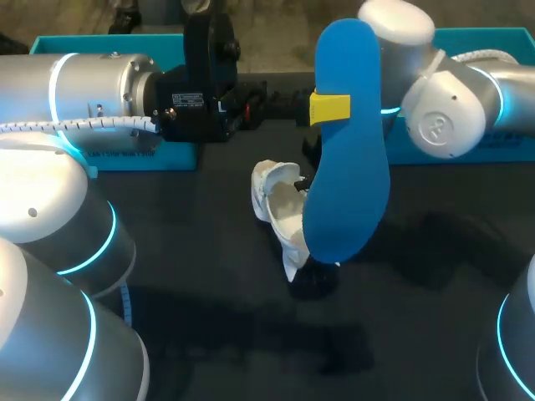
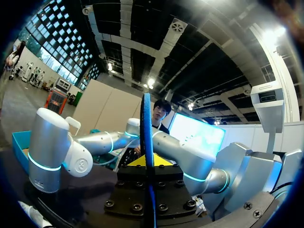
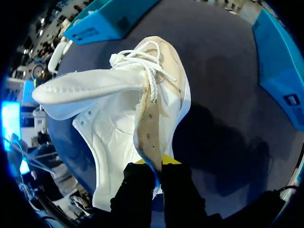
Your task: Take the shoe out of the shoebox, open the shoe tongue, remove and reinsert the insole, then place the shoe into the shoebox
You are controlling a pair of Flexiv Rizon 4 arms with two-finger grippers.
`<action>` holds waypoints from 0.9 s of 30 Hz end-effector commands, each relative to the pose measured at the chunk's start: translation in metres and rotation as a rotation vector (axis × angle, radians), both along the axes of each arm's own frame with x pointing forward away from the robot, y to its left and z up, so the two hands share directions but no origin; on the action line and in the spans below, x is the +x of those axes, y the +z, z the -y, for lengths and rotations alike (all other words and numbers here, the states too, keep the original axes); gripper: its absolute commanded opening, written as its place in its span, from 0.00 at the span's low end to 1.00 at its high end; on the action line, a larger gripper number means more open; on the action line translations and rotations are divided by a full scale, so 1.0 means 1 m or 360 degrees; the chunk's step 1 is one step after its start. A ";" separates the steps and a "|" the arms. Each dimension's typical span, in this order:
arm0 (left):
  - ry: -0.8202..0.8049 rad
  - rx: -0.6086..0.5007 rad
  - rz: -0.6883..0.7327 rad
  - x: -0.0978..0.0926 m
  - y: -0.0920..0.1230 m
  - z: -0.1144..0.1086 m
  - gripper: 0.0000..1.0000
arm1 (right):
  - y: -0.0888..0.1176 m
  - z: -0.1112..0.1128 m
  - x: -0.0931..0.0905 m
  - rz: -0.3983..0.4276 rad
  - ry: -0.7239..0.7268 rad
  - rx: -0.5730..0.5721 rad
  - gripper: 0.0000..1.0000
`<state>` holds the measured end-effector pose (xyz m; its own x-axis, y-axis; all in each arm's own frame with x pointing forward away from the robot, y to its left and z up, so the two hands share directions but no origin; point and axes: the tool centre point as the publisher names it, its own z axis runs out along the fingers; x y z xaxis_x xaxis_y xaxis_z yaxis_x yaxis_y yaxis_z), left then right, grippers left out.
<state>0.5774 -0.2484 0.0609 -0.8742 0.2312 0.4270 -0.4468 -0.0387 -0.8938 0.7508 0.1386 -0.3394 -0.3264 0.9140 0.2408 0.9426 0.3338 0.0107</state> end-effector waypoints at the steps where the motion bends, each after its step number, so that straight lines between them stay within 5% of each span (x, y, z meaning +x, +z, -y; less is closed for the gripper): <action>1: 0.0001 0.0003 0.0000 -0.001 -0.001 0.000 0.00 | -0.001 0.003 -0.009 0.0086 -0.0150 0.0074 0.00; 14: 0.0001 0.0003 0.0000 -0.001 -0.001 0.000 0.00 | -0.012 -0.020 -0.013 0.0132 -0.0200 0.0132 0.00; 27: 0.0001 0.0003 0.0000 -0.001 -0.001 0.000 0.00 | -0.037 -0.016 -0.019 0.0126 -0.0336 0.0179 0.00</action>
